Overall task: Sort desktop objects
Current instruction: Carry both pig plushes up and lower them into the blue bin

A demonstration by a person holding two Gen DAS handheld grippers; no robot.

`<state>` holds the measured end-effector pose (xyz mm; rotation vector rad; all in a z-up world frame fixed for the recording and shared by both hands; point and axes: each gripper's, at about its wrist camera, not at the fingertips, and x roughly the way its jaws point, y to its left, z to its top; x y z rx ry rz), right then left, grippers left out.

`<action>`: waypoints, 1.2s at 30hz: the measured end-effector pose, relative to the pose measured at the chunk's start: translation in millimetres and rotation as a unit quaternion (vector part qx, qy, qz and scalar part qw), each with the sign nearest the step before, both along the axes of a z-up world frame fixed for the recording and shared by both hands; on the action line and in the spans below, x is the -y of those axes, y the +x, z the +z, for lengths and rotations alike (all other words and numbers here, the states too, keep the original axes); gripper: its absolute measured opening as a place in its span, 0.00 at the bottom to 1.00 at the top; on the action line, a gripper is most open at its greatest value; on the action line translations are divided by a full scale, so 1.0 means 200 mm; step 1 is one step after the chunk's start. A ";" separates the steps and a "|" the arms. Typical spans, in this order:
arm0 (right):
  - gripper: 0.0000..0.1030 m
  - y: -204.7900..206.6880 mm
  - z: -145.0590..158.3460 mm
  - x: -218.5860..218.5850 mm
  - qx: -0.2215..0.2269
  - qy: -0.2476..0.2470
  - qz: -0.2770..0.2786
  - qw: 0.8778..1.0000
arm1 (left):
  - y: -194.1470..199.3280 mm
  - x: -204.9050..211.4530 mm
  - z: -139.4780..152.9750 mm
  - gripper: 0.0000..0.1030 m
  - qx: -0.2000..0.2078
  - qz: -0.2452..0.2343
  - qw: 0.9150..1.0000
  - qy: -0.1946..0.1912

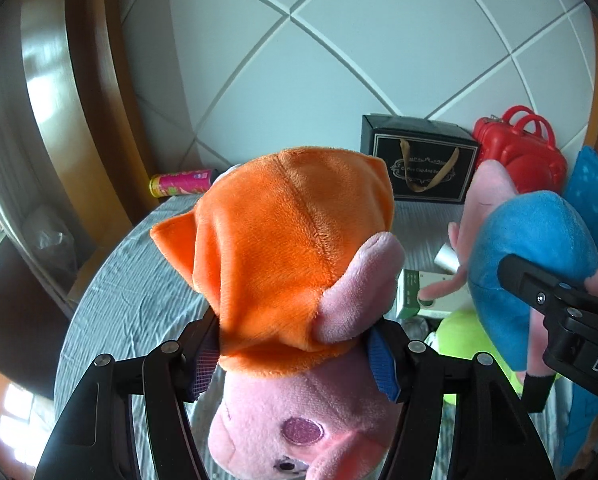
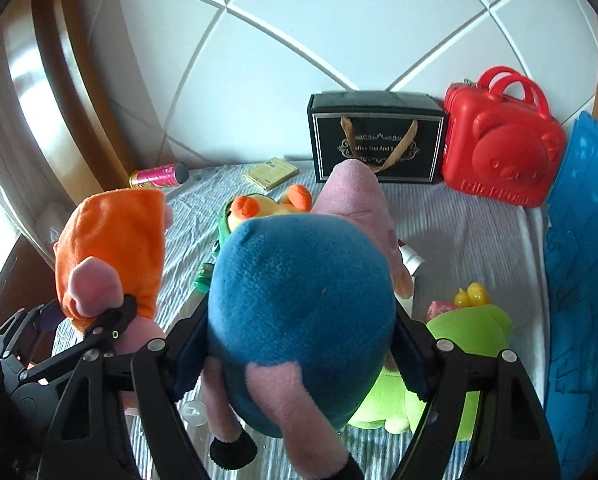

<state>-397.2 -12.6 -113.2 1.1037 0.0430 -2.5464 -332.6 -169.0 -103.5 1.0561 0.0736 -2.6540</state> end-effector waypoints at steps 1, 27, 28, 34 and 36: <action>0.76 0.05 0.04 0.01 -0.012 0.001 0.001 1.000 | 0.04 0.00 0.03 0.61 -0.007 -0.004 1.000 0.000; 0.76 1.04 0.88 -1.06 -0.237 0.027 -0.193 0.952 | 0.47 -1.08 0.78 0.61 -0.206 -0.183 0.961 -0.005; 0.76 1.07 0.91 -1.16 -0.246 0.029 -0.201 0.948 | 0.47 -1.19 0.82 0.61 -0.214 -0.190 0.958 -0.002; 0.76 1.21 1.04 -1.77 -0.274 0.043 -0.229 0.933 | 0.49 -1.84 1.02 0.61 -0.232 -0.224 0.946 0.018; 0.76 1.25 1.08 -1.95 -0.275 0.046 -0.234 0.931 | 0.50 -2.02 1.04 0.61 -0.224 -0.233 0.946 0.025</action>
